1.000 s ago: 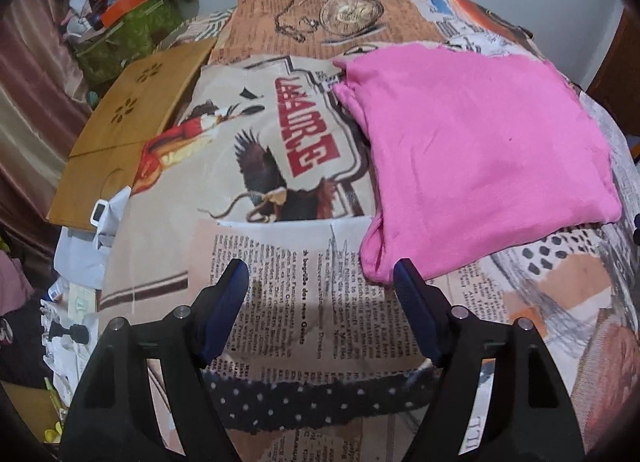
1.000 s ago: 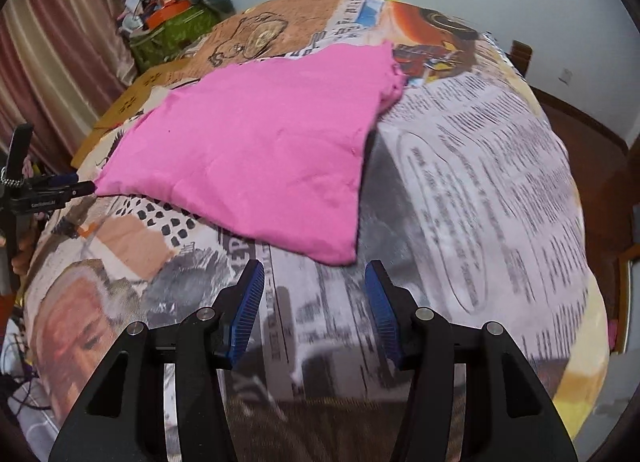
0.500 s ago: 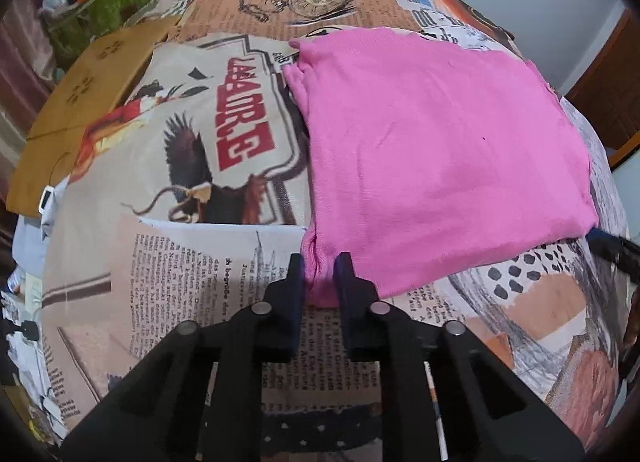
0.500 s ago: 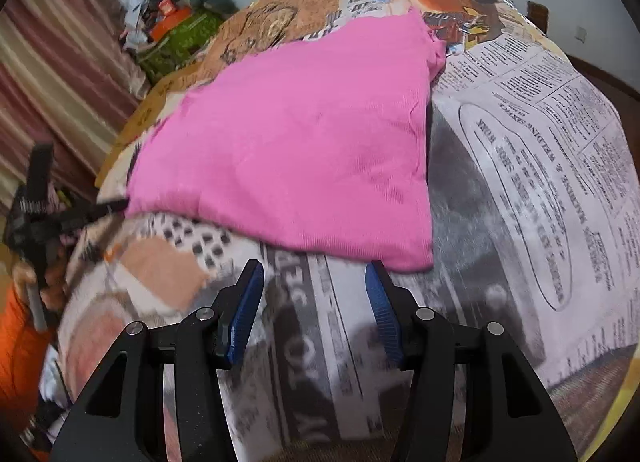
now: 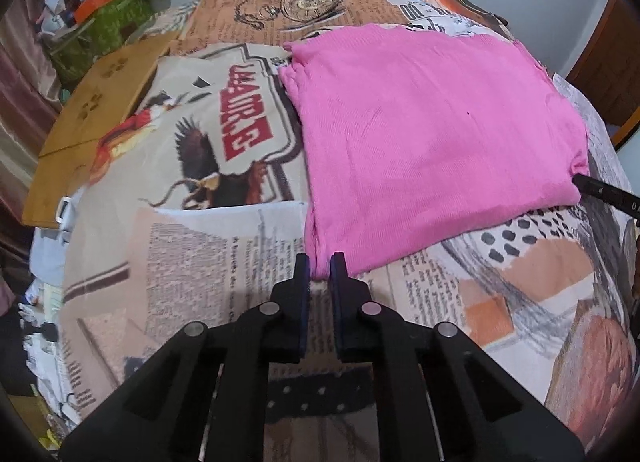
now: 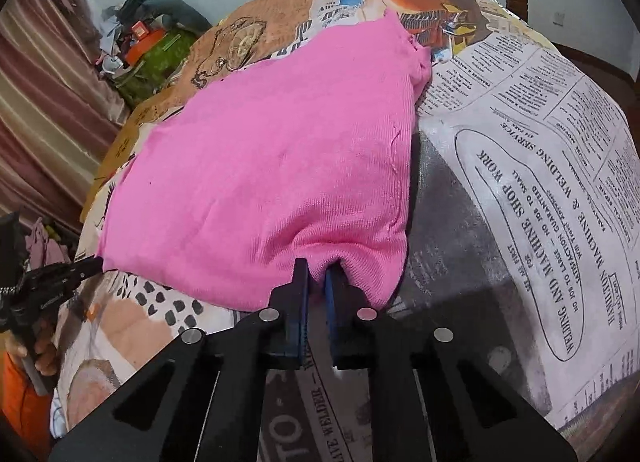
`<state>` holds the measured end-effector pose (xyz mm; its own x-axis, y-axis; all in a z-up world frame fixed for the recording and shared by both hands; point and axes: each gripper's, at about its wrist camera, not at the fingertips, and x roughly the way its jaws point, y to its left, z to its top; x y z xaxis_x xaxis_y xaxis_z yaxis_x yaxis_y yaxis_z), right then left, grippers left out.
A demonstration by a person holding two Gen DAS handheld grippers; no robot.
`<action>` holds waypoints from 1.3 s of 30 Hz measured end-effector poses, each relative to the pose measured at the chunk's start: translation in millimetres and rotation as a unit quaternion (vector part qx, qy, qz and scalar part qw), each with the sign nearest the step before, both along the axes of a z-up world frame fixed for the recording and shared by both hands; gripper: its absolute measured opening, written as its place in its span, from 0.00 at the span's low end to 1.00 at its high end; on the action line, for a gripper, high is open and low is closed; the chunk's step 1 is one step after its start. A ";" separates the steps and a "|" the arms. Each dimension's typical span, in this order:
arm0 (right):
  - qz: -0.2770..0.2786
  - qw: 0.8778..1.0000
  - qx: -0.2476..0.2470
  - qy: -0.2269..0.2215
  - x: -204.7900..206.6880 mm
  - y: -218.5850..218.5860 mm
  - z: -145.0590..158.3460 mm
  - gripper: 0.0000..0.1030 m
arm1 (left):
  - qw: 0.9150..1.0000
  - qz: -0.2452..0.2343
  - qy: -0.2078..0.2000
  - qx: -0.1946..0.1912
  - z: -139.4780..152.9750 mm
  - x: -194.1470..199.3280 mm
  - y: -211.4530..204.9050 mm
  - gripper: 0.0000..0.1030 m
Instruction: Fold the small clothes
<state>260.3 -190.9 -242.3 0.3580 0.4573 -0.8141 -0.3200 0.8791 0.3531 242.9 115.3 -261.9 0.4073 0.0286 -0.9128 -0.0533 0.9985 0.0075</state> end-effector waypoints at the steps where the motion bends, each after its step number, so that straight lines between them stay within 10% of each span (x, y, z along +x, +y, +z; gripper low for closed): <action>1: 0.004 1.000 -0.005 -0.006 -2.3 -1.2 1.4 0.06 | 1.000 0.001 -0.003 0.007 3.1 -2.5 0.8 0.10; 4: 0.008 1.000 -0.018 -0.025 -7.3 -8.2 7.1 0.05 | 1.000 0.006 -0.009 0.020 12.6 -7.5 7.0 0.14; 11: -0.006 0.998 -0.042 -0.049 -8.9 -35.4 20.0 0.05 | 0.998 0.020 -0.047 0.027 39.7 -2.4 18.4 0.57; 19: -0.035 0.994 -0.076 -0.074 7.0 -66.5 32.4 0.05 | 0.999 -0.004 -0.053 0.013 45.7 47.8 1.1 0.65; 31: -0.050 0.992 -0.079 -0.084 33.1 -77.9 28.5 0.05 | 0.999 -0.003 -0.015 -0.039 4.4 149.0 -15.3 0.64; 36: -0.055 0.991 -0.082 -0.092 48.2 -80.6 32.0 0.05 | 0.998 -0.035 0.009 -0.051 -14.5 156.3 -26.9 0.21; 39: -0.057 0.990 -0.084 -0.097 54.9 -78.7 33.7 0.05 | 0.998 -0.052 0.000 -0.019 -15.4 143.8 -39.5 0.15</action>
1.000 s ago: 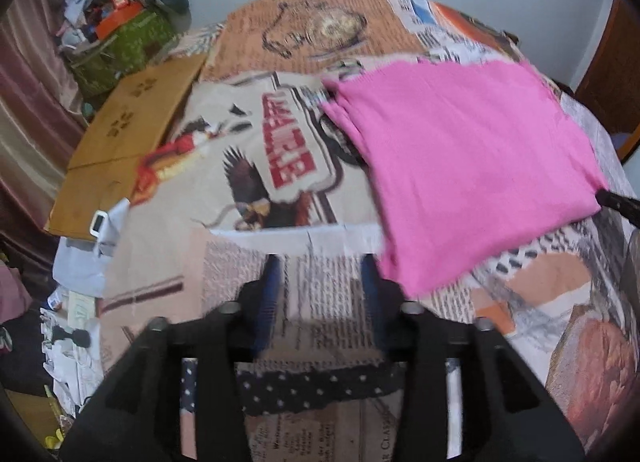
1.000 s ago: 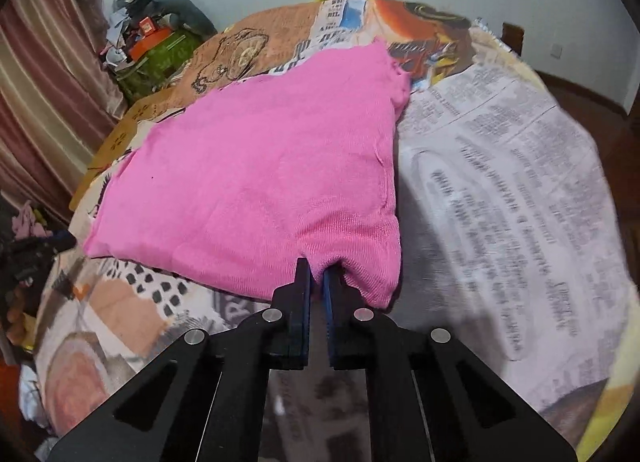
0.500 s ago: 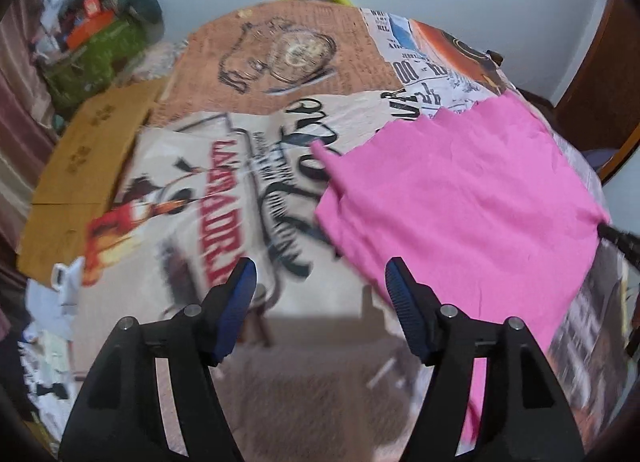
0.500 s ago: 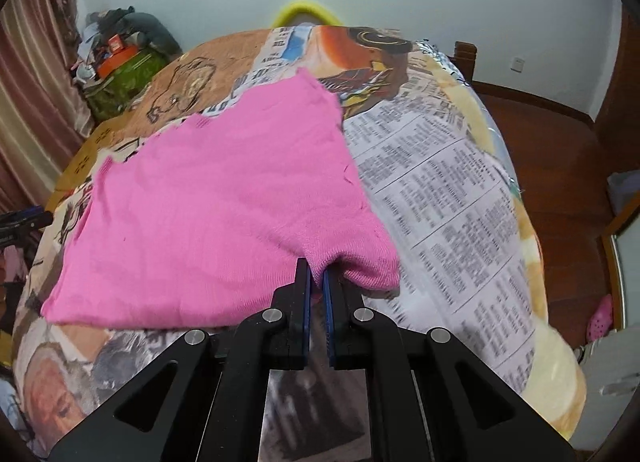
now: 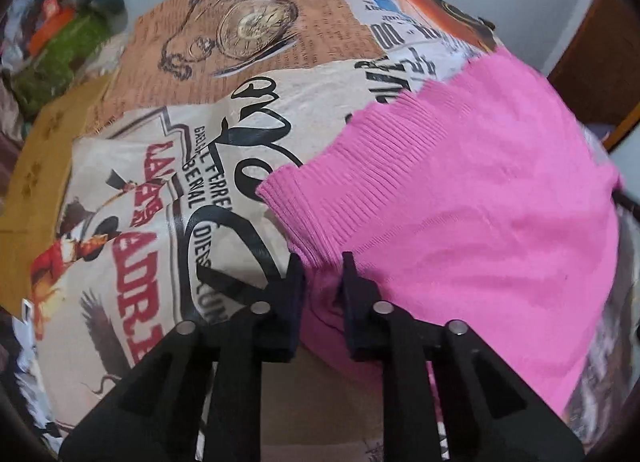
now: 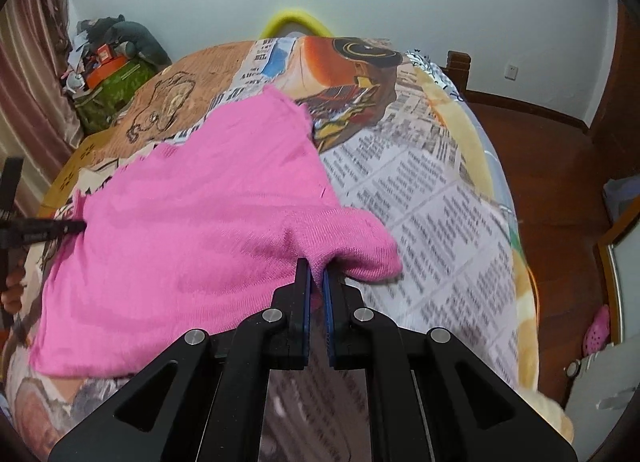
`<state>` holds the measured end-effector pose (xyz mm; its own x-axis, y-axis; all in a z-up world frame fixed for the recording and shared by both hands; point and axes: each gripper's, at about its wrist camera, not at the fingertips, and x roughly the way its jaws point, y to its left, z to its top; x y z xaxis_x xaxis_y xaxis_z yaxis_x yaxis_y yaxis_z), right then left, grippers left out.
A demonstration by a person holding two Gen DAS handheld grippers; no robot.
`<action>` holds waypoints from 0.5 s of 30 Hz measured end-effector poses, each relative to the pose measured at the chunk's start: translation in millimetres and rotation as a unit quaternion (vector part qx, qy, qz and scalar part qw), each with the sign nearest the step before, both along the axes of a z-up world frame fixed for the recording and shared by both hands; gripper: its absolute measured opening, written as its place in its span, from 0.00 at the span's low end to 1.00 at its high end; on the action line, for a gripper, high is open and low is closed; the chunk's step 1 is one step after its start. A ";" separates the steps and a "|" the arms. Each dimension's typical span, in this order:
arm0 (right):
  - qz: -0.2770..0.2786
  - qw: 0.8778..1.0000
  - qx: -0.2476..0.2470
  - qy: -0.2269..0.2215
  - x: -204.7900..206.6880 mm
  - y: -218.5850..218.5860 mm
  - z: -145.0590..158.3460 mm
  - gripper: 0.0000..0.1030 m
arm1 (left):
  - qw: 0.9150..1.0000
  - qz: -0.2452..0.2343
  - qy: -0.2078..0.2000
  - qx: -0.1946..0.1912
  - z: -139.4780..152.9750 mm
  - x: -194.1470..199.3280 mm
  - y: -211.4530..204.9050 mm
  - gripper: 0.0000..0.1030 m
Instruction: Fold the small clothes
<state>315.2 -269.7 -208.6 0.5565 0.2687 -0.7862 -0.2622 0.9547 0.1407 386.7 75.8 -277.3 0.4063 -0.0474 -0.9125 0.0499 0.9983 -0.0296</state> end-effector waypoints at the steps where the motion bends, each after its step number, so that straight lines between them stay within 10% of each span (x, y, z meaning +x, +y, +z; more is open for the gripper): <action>1: 0.001 1.000 -0.004 -0.002 1.3 1.5 0.0 0.05 | 1.000 -0.003 -0.001 0.007 -0.6 -3.9 -1.5 0.14; 15: 0.045 0.999 0.010 0.018 -35.9 28.5 15.6 0.25 | 0.999 0.005 0.025 0.036 7.2 -111.4 7.5 0.08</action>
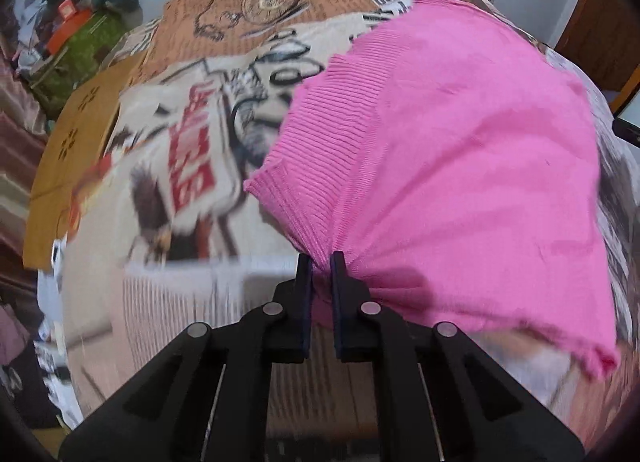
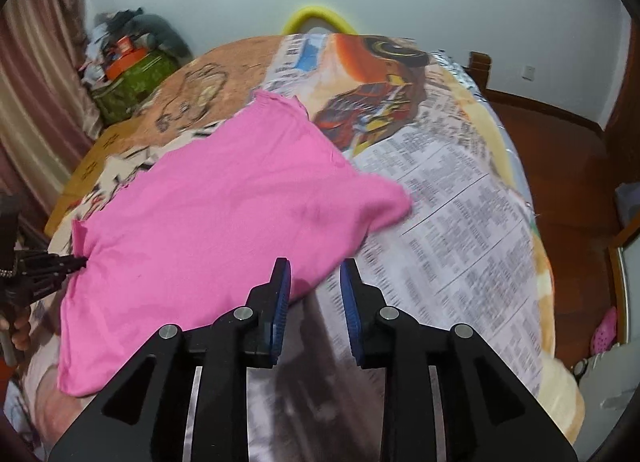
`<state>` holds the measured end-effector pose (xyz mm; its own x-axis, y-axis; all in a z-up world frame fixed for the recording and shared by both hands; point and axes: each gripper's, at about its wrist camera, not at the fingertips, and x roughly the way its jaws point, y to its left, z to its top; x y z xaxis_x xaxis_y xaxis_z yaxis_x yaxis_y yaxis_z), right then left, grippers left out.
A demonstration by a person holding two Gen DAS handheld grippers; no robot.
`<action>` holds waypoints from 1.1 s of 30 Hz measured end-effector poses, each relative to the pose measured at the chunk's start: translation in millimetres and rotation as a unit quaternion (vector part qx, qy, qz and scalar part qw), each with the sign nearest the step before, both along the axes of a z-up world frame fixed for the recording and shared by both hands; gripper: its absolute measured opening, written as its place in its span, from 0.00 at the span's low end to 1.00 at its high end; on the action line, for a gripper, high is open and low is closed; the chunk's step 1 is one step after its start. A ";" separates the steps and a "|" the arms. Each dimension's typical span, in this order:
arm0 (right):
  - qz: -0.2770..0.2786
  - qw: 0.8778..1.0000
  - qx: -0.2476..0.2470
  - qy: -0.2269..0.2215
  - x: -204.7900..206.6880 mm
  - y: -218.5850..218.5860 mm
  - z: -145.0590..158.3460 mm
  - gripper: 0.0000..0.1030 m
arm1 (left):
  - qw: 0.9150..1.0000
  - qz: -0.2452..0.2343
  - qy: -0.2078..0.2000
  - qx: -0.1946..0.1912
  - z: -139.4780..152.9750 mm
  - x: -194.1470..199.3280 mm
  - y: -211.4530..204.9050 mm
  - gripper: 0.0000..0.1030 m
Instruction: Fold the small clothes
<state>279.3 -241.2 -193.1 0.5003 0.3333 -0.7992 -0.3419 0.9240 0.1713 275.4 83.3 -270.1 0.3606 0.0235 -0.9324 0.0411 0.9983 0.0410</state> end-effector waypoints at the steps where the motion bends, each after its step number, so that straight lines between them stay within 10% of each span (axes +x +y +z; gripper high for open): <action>1: 0.009 1.000 0.000 0.001 -6.3 5.7 1.1 0.26 | 1.000 0.002 0.001 -0.003 1.5 -9.7 0.4 0.08; 19: 0.099 0.992 0.029 0.068 -93.6 65.1 -17.6 0.47 | 0.998 -0.012 -0.039 -0.038 37.7 -102.6 -35.2 0.07; 26: 0.102 0.990 0.040 0.093 -96.5 72.5 -36.4 0.47 | 0.996 0.037 -0.075 -0.039 59.9 -110.3 -2.0 0.44; 30: 0.123 0.987 0.046 0.088 -98.1 77.9 -37.4 0.09 | 0.993 0.066 -0.086 -0.039 68.7 -107.9 20.3 0.52; 33: 0.133 0.988 0.030 0.076 -100.4 81.9 -35.8 0.06 | 0.992 0.082 -0.089 -0.039 73.3 -103.9 30.2 0.56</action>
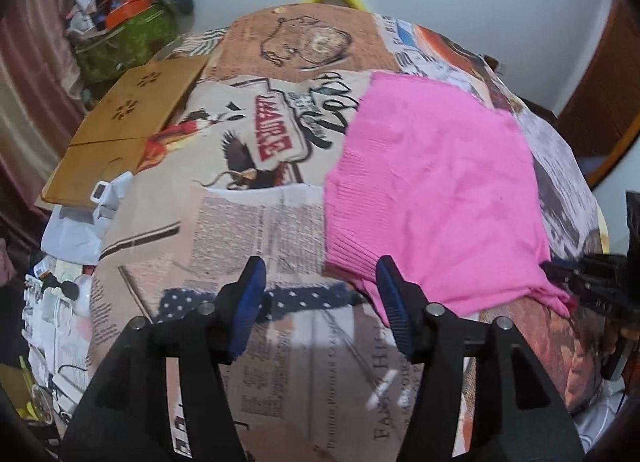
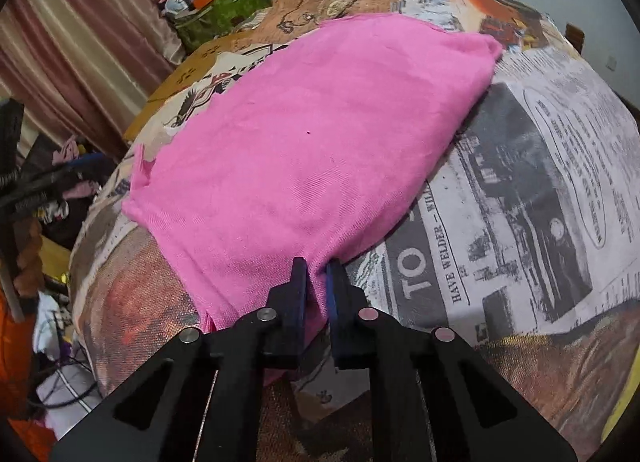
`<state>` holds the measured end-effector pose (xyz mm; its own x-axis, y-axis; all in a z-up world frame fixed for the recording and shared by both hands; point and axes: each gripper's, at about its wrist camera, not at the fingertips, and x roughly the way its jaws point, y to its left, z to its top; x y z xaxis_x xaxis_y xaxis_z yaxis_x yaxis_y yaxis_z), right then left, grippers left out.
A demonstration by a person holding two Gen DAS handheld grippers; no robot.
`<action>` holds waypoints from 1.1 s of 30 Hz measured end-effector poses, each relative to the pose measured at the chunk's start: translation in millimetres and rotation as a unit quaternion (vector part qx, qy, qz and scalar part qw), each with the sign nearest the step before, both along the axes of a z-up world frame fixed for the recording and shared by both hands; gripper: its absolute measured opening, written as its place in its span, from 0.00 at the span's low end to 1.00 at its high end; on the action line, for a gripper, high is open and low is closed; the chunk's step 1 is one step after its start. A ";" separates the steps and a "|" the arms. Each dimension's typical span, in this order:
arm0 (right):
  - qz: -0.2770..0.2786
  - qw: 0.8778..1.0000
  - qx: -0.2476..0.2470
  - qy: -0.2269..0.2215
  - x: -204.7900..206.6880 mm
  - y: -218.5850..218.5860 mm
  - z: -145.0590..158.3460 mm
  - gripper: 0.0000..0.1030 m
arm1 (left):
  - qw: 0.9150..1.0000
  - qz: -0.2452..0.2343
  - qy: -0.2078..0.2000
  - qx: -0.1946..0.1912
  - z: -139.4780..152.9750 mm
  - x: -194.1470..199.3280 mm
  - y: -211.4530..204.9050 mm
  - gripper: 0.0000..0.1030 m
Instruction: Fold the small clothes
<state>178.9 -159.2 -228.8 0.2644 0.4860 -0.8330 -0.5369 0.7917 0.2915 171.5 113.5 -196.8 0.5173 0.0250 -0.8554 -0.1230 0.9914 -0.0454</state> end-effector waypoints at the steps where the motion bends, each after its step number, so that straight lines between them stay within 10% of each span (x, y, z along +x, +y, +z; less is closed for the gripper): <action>1: 0.003 1.000 -0.004 -0.004 -0.4 -0.3 0.7 0.06 | 1.000 0.002 -0.001 0.001 1.2 1.1 1.7 0.57; 15: -0.050 0.995 -0.074 -0.043 13.5 -56.0 -2.0 0.06 | 0.999 -0.042 0.008 0.023 -0.4 37.9 -25.1 0.62; 33: -0.091 0.992 -0.011 -0.085 98.7 -58.5 38.3 0.25 | 0.997 -0.065 0.001 0.035 -8.3 170.6 -52.4 0.72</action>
<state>277.6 -217.7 -190.5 0.4836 0.3987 -0.7792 -0.4241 0.8855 0.1899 342.1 61.1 -205.2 0.5192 0.0180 -0.8545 0.0068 0.9997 0.0252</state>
